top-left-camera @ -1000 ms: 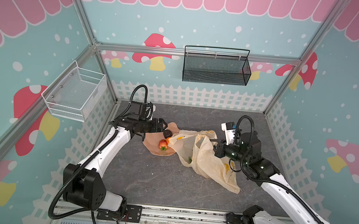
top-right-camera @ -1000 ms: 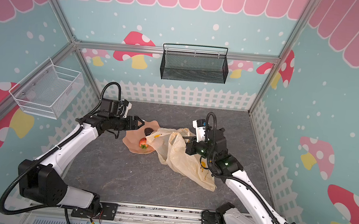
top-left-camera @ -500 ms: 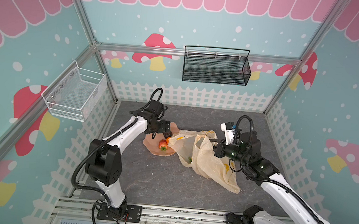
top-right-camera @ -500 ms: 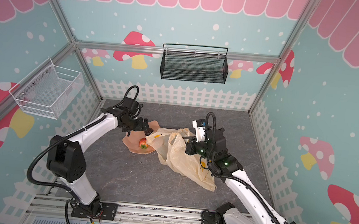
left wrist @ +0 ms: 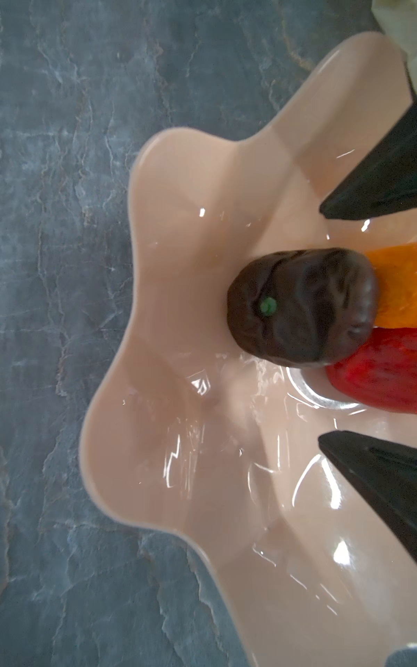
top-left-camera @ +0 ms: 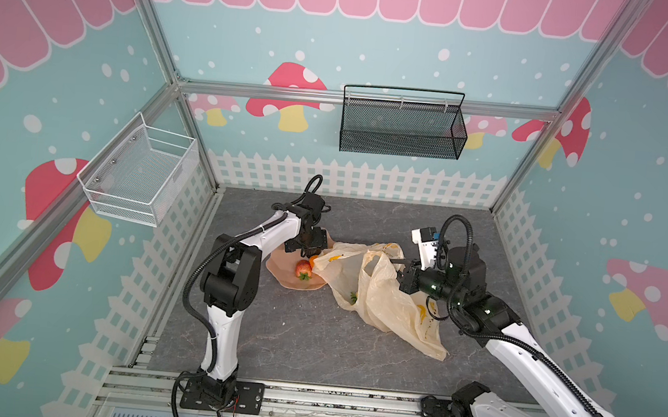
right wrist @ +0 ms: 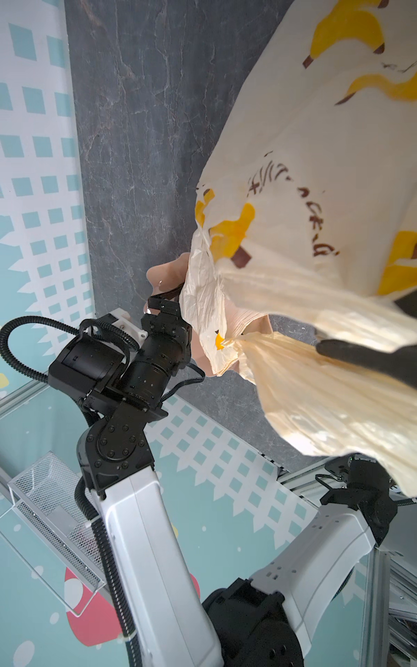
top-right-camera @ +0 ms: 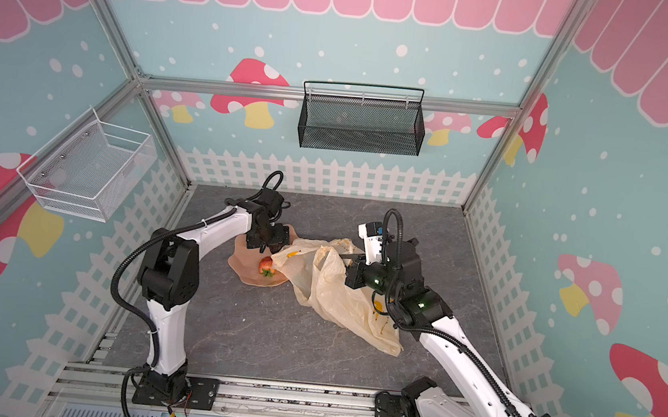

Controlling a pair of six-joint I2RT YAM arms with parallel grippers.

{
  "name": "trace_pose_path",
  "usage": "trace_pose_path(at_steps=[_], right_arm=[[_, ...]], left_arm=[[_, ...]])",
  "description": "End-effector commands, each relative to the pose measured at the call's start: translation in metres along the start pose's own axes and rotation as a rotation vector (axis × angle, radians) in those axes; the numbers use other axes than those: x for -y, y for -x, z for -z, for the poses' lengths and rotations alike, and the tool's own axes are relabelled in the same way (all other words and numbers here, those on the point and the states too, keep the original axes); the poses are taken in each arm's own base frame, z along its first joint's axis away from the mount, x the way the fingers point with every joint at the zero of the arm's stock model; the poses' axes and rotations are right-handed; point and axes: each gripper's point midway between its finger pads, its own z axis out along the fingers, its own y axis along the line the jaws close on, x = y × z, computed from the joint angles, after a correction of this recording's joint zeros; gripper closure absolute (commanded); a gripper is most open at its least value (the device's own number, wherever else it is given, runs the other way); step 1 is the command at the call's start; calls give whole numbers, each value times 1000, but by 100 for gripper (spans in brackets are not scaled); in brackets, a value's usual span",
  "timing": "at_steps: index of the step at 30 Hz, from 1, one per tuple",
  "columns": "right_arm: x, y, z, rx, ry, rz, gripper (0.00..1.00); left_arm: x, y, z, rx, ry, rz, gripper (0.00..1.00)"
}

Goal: Place the fruits into the plastic bag
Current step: 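Lower the left gripper onto the dark plum and close on it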

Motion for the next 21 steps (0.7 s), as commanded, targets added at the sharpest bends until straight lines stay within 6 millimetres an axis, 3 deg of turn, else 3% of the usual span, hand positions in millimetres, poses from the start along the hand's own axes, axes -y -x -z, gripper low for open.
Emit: trace_pose_path(at_steps=[1,7,16,21], right_arm=[[-6,3,3,22,19,16,100],[-5,2,3,20,21,16,100],[-5,0,2,13,21,13,100],[-5,0,2,14,23,14,100]], left_arm=[[2,4,-7,1,19,47,9],[4,6,-15,-5,19,50,12],[5,2,-24,-33,6,33,29],[4,1,-26,-41,1,34,33]])
